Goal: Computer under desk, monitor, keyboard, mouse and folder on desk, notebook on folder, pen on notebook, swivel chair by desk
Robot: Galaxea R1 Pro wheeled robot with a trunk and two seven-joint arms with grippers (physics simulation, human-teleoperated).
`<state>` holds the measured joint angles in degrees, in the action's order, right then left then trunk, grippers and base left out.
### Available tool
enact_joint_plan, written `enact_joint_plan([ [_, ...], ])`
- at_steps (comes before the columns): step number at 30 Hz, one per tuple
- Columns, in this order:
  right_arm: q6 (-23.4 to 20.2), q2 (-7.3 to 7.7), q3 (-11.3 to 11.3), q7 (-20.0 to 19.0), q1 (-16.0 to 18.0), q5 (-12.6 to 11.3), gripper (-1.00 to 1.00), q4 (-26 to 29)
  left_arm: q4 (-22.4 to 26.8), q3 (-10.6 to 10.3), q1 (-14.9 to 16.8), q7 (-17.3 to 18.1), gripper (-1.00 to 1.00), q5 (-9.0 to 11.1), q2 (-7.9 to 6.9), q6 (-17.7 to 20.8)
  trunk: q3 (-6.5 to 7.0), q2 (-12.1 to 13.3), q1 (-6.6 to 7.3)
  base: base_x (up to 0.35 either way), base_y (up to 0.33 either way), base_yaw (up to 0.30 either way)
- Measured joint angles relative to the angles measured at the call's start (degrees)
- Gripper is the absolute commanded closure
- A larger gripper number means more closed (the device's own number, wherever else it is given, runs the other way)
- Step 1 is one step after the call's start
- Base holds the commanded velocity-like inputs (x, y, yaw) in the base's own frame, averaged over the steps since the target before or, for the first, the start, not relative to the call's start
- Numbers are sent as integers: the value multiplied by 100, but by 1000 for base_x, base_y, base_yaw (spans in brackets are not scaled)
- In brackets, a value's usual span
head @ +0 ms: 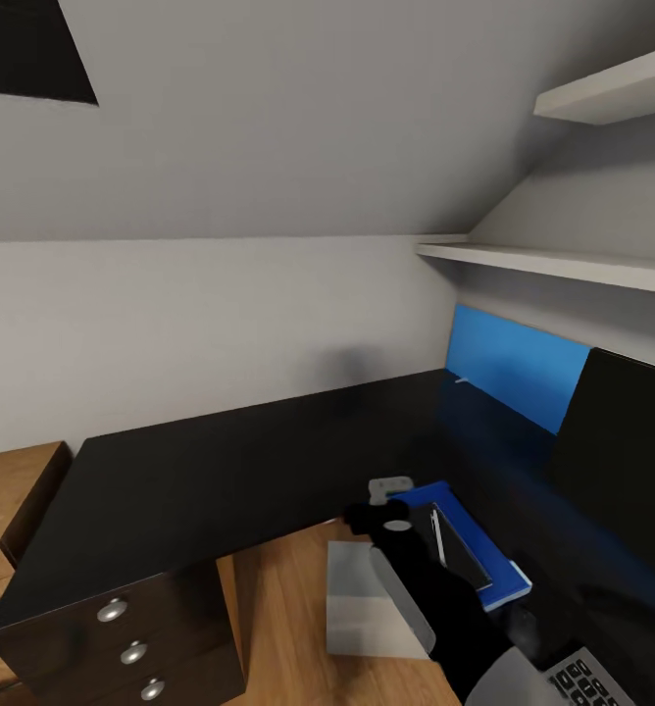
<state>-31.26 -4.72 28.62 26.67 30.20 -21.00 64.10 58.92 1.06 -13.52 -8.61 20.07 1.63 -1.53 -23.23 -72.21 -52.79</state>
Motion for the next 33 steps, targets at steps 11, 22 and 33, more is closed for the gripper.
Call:
enact_joint_plan([
  [11, 27, -257, 40, 206, -3, -55, -100, 29, -1, 7, 0, 7, -100, -11, -4, -3, 0, 0, 0, 0, 0, 66],
  [22, 38, -259, 41, 345, -3, -59, -100, 28, 1, 15, -1, 8, -100, -8, -6, 1, 0, 1, -3, -179, 118, 263],
  [33, 43, -259, 44, 351, -3, -51, -100, 6, 1, 15, -1, 8, -100, -8, -7, 2, 0, 1, -3, -277, 191, 271],
])
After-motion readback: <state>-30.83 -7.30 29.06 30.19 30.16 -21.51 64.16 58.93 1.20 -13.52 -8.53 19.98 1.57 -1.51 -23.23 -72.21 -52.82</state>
